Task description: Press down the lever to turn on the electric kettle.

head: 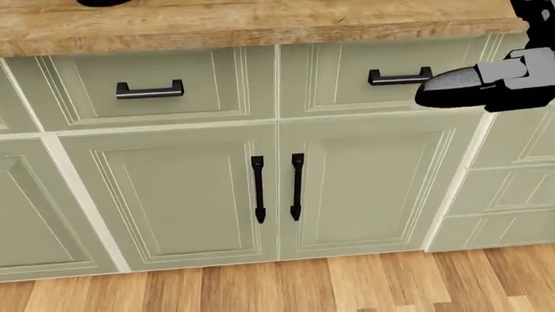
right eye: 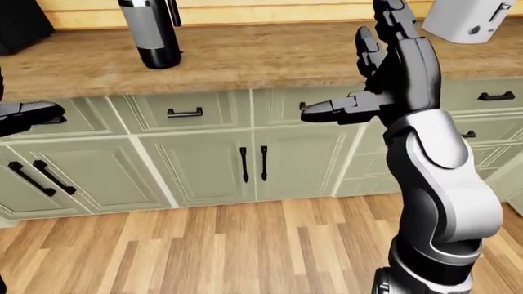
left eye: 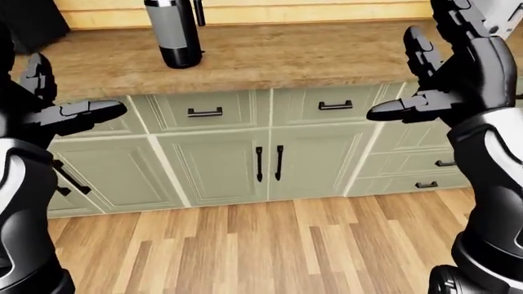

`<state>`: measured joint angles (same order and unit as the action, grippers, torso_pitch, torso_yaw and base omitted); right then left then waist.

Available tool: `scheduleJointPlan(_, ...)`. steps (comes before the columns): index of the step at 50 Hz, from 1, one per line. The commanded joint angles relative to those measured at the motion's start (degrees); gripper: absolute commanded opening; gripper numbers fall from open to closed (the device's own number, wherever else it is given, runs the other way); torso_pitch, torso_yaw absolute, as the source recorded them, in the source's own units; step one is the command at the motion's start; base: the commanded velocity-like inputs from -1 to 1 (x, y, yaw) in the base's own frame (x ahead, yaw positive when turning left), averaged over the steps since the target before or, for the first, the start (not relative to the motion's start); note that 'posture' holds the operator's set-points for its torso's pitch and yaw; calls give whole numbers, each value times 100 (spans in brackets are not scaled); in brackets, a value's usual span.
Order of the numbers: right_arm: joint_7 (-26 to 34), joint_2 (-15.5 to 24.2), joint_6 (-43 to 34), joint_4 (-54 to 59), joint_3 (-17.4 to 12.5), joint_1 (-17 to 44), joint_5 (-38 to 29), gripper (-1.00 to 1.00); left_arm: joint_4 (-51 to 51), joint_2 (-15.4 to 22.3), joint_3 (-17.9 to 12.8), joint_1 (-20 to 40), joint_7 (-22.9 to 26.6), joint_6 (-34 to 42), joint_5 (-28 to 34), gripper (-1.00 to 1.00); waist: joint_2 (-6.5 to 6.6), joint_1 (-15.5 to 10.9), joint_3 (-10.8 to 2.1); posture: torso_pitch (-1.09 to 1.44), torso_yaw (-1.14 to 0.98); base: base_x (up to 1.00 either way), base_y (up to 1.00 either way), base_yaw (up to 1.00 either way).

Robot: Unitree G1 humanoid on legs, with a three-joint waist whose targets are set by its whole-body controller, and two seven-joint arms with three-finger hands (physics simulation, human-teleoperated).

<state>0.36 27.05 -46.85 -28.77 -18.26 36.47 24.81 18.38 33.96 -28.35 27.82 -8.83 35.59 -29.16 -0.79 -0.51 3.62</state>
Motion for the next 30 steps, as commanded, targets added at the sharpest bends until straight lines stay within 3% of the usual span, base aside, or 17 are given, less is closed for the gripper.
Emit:
scheduleJointPlan(1,-48,88,183,-142,-119,143,-16,100,185,94,-34,145,25,-171,-36,100,-15,19,-102,0,0,3,3,0)
scheduleJointPlan(2,-48,95,180,-145,-123,146,-6,100,177,106,-46,152,20,-162,-49,100,84,26,-186,0,0,4,3,0)
scheduleJointPlan(3,-48,105,169,-157,-130,151,10,100,168,116,-50,159,15,-160,-58,100,108,14,-80,0,0,3,3,0)
scheduleJointPlan(5,-57,115,163,-160,-131,166,26,100,174,119,-48,153,3,-162,-63,100,143,25,-219,0,0,3,4,0)
scheduleJointPlan(7,-62,128,154,-164,-123,185,37,100,177,140,-59,170,-15,-141,-85,100,241,38,-114,0,0,3,4,0)
scheduleJointPlan(9,-73,144,137,-156,-126,217,56,100,164,156,-68,188,-34,-125,-115,100,230,90,-173,0,0,2,3,0)
scheduleJointPlan(10,-76,152,128,-155,-128,231,67,100,194,157,-69,186,-58,-107,-127,100,256,90,-308,0,0,3,5,0)
scheduleJointPlan(14,-86,184,102,-152,-131,271,107,100,155,190,-73,204,-72,-121,-145,100,293,69,-260,0,0,3,4,0)
scheduleJointPlan(16,-87,203,93,-153,-136,286,124,100,170,209,-77,218,-94,-99,-167,100,247,69,-287,0,0,3,5,0)
scheduleJointPlan(18,-84,216,97,-156,-124,293,126,100,175,220,-76,224,-106,-98,-182,100,105,3,-183,0,0,2,5,0)
scheduleJointPlan(19,-84,220,94,-160,-121,299,130,100,175,219,-72,219,-110,-103,-184,100,11,-4,-263,0,0,3,5,0)
scheduleJointPlan(20,-80,223,99,-157,-113,304,127,100,176,216,-64,212,-111,-112,-180,100,-84,33,-157,0,0,3,5,0)
scheduleJointPlan(21,-70,235,100,-150,-112,313,124,100,176,217,-60,217,-115,-111,-181,100,115,39,-181,0,0,2,5,0)
scheduleJointPlan(23,-62,242,104,-146,-106,328,119,100,172,229,-60,232,-120,-107,-187,100,-4,52,-229,0,0,3,5,0)
scheduleJointPlan(24,-59,243,111,-145,-102,328,112,100,170,231,-58,230,-119,-113,-184,100,23,60,-129,0,0,2,4,0)
scheduleJointPlan(25,-50,242,116,-145,-100,325,110,100,169,225,-53,222,-118,-122,-178,100,34,72,-240,0,0,2,5,0)
scheduleJointPlan(30,-41,240,105,-175,-119,305,118,100,179,219,-60,201,-112,-134,-171,100,401,75,-172,0,0,3,5,0)
